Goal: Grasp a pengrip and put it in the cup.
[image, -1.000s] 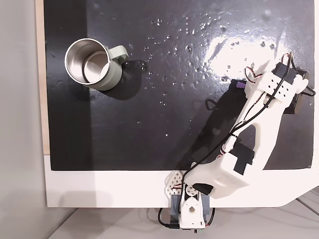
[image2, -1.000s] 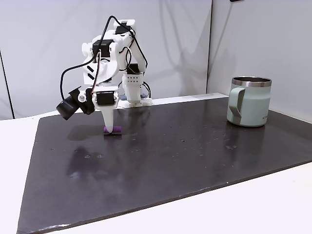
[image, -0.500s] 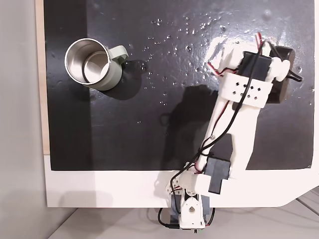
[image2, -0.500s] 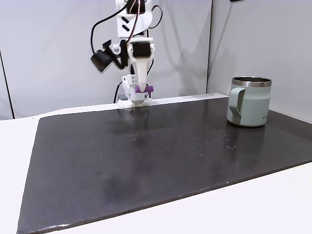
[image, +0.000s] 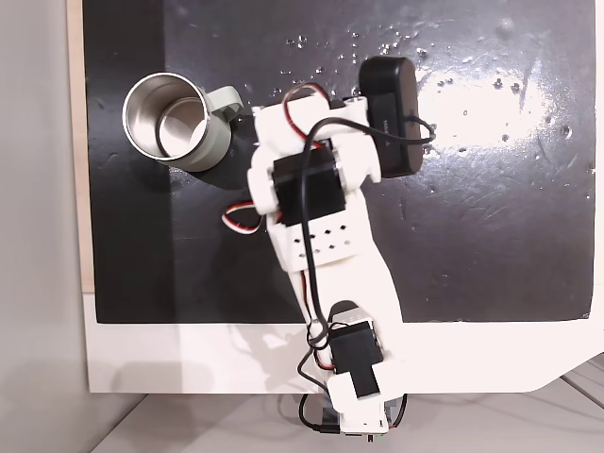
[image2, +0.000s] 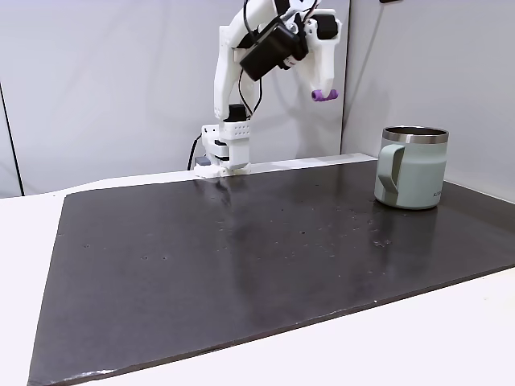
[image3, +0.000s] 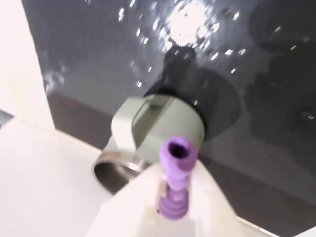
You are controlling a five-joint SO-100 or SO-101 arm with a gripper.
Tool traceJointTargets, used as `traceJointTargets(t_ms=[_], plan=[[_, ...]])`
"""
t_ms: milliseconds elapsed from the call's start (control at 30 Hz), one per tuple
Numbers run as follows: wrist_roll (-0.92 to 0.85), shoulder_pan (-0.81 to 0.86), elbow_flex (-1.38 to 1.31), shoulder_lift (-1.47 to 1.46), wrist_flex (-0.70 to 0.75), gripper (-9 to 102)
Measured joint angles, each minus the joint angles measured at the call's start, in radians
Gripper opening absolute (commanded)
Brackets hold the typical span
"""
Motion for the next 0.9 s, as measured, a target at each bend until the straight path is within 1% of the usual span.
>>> traceJointTargets(t_ms=[133, 233, 533, 700, 900], plan=[[-0.002, -0.123, -0.104, -0.060, -0.020, 4], [-0.009, -0.206, -0.218, -0.163, -0.032, 4], [-0.041, -0.348, -0.479, -0.403, -0.083, 4], [-0.041, -0.341, -0.578, -0.492, -0.095, 4], [-0.041, -0.350, -0.617, -0.506, -0.097, 5]])
